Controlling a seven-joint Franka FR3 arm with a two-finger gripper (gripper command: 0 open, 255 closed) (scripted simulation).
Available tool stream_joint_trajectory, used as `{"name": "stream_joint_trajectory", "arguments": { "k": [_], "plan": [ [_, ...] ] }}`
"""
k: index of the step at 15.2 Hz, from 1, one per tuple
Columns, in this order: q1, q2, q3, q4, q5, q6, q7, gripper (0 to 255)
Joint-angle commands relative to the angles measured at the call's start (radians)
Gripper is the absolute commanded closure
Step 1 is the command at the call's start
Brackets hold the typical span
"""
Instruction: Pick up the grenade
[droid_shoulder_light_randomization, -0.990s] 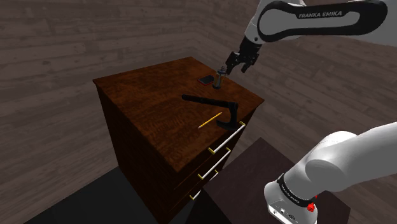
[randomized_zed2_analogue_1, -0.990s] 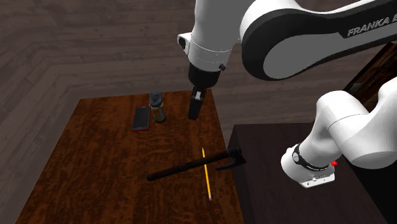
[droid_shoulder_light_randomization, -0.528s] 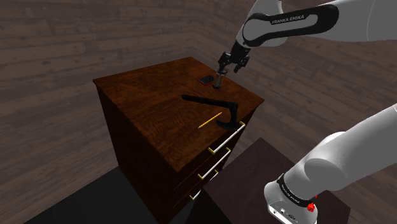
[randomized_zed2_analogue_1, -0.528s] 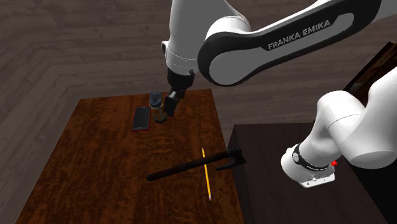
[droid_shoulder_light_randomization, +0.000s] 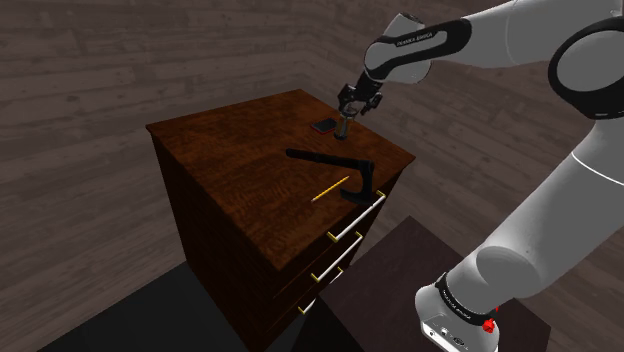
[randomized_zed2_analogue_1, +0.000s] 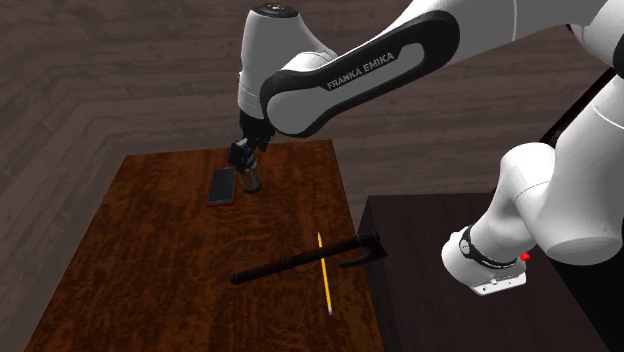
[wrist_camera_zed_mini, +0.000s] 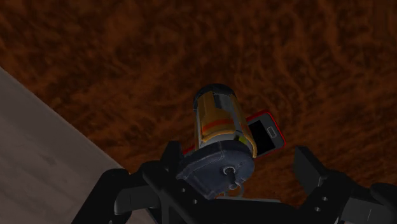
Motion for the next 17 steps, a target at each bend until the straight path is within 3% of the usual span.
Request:
{"name": "stream_joint_trajectory", "arguments": {
  "k": [1, 10, 11, 17],
  "plan": [
    [-0.004, 0.038, -0.002, 0.017, 0.018, 0.028, 0.001, 0],
    [-0.006, 0.081, 0.003, -0.022, 0.04, 0.109, -0.019, 0],
    [-0.006, 0.08, 0.003, -0.022, 0.04, 0.109, -0.019, 255],
    [-0.006, 0.081, 0.003, -0.021, 0.04, 0.108, -0.019, 255]
  ]
}}
